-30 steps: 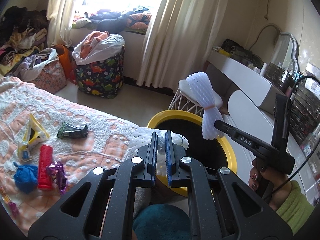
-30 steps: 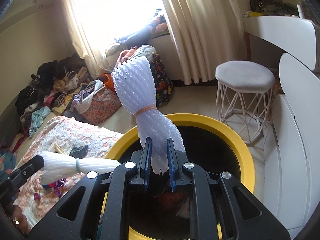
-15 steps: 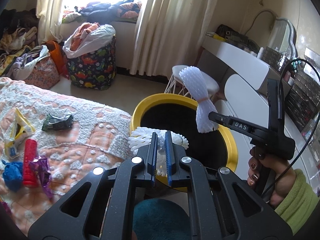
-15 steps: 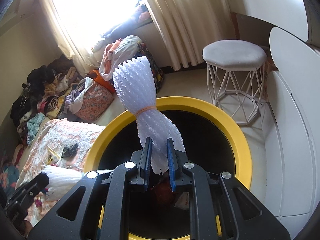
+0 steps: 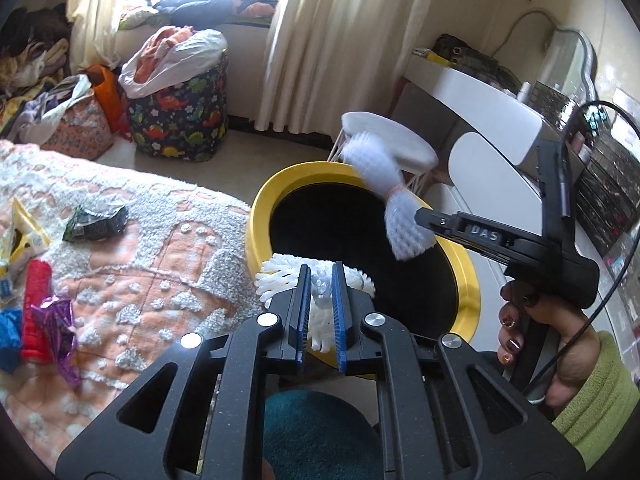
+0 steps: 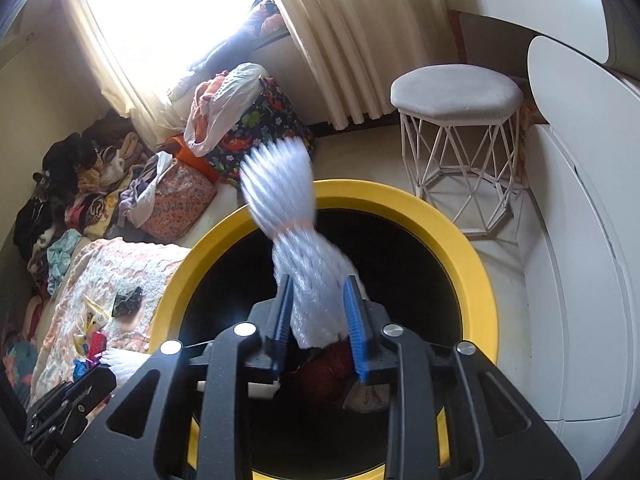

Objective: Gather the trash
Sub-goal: 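Open both tools to drop the white foam nets into the bin, then move both open tools back over the trash on the bed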

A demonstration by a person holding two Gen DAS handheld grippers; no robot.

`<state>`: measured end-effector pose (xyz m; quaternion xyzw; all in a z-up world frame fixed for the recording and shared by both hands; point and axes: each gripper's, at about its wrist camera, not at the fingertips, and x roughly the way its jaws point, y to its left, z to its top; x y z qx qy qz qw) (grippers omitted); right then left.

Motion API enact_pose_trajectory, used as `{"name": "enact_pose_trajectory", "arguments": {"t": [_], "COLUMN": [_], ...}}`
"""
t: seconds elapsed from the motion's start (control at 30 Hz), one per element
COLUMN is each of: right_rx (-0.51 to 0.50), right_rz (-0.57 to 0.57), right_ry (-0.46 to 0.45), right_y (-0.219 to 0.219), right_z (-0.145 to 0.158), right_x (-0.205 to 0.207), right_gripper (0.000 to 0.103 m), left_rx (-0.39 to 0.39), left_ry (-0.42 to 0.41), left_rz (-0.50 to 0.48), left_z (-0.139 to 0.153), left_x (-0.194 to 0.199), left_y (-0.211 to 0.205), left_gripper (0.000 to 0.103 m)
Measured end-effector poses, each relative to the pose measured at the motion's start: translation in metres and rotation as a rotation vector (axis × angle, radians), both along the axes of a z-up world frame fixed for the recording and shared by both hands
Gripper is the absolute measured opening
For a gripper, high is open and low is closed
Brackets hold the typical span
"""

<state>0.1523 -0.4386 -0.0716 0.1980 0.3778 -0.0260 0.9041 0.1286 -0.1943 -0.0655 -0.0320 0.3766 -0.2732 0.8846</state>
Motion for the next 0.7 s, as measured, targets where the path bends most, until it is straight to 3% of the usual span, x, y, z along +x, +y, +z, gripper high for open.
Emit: {"name": "enact_pose_trajectory", "arguments": {"t": [0.07, 0.13, 0.23, 0.27, 0.43, 0.7], "right_rx": [0.001, -0.002, -0.011, -0.013, -0.041, -0.055], "right_rz": [-0.004, -0.003, 0.008, 0.017, 0.049, 0.11], "right_ry": [-0.007, -0.012, -0.027, -0.038, -0.082, -0.145], "right_y": [-0.001, 0.0, 0.006, 0.008, 0.023, 0.048], "right_z": [0.001, 0.003, 0.007, 0.01, 0.021, 0.041], "right_x": [-0.001, 0.0, -0.001, -0.001, -0.004, -0.01], "right_gripper": [0.042, 0.043, 0.052, 0.055, 0.067, 0.074], "left_rx": [-0.012, -0.037, -0.046, -0.048, -0.035, -0.021], "left_ry": [0.003, -0.003, -0.035, -0.041, -0.068, -0.117], "left_rz": [0.021, 0.038, 0.084, 0.099, 0.176, 0.238], "left_z": [0.0, 0.002, 0.01, 0.012, 0.022, 0.036], "left_x": [0.001, 0.0, -0.002, -0.002, -0.005, -0.012], "left_y": [0.006, 0.013, 0.023, 0.025, 0.042, 0.063], "left_gripper": [0.041, 0.054, 0.087, 0.092, 0.092, 0.092]}}
